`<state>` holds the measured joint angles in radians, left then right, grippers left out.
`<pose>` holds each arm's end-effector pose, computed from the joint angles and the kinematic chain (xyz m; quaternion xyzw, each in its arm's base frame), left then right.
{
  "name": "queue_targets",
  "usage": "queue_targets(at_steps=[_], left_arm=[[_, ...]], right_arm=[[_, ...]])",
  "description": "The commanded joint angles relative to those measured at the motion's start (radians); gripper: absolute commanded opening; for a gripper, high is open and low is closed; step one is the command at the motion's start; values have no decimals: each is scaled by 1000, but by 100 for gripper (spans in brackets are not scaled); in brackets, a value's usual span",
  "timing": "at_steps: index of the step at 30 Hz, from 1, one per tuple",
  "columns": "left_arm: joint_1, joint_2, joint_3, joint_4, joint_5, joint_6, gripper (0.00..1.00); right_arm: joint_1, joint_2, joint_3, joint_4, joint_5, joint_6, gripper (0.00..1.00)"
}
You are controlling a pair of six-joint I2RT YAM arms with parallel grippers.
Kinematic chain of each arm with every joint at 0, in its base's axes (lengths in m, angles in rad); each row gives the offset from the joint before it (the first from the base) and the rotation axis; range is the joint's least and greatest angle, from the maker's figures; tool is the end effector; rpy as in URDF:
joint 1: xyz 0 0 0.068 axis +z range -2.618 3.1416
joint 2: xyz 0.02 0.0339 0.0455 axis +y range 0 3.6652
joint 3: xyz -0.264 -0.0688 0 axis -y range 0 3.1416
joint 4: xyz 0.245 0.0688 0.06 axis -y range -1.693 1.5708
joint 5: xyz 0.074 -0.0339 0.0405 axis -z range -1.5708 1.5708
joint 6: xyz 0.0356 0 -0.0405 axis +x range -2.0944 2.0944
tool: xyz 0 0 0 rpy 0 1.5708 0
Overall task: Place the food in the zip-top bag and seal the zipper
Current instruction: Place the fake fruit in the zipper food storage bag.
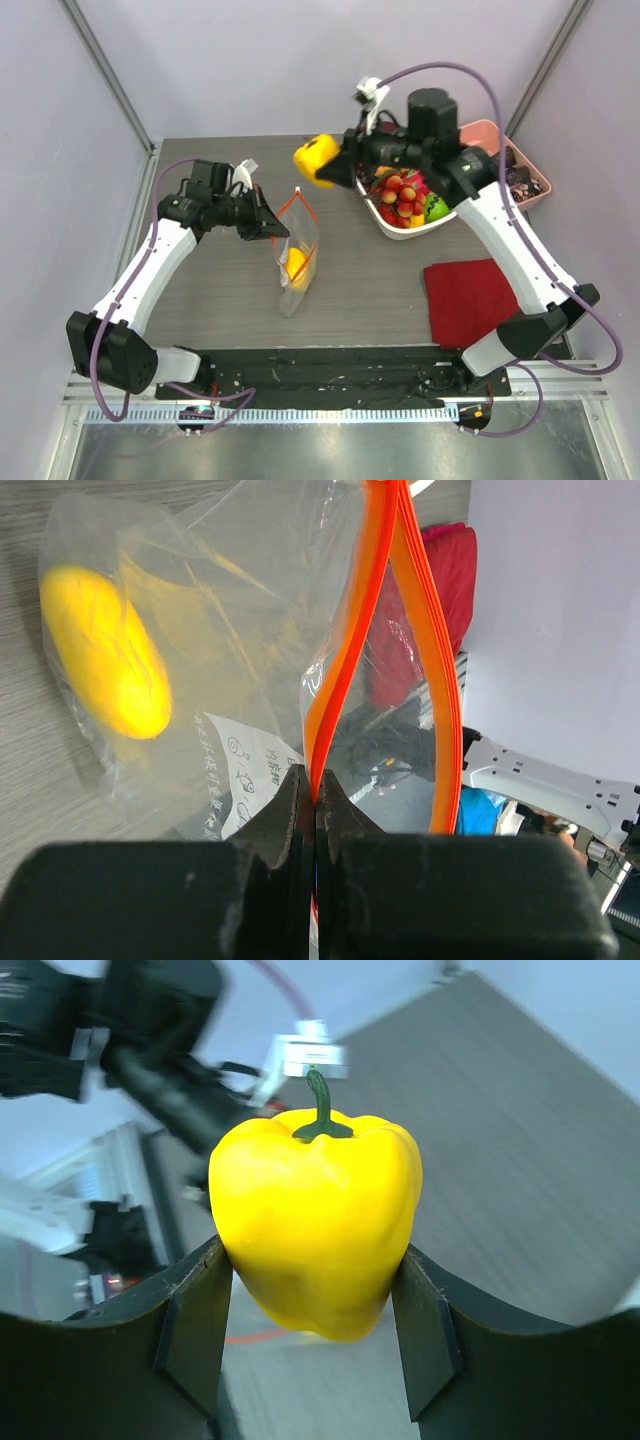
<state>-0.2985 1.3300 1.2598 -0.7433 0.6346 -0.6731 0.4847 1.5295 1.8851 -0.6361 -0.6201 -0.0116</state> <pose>0.2578 -0.1014 0.3379 -0.0511 0.8888 -0.4203 0.1752 0.2707 0.1659 0.4903 -0.3647 0.6925 0.3712 0.4996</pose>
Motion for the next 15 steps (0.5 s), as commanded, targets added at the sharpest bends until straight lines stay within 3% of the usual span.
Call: queue_targets(at_steps=[1, 6, 15], left_arm=[[4, -18, 12, 44, 43, -3, 0], [5, -26, 7, 48, 40, -9, 0], [16, -32, 7, 50, 45, -11, 0]], right_arm=[[135, -11, -148, 335, 29, 206, 32], [210, -32, -308, 483, 85, 289, 31], [264, -37, -440, 354, 169, 225, 32]])
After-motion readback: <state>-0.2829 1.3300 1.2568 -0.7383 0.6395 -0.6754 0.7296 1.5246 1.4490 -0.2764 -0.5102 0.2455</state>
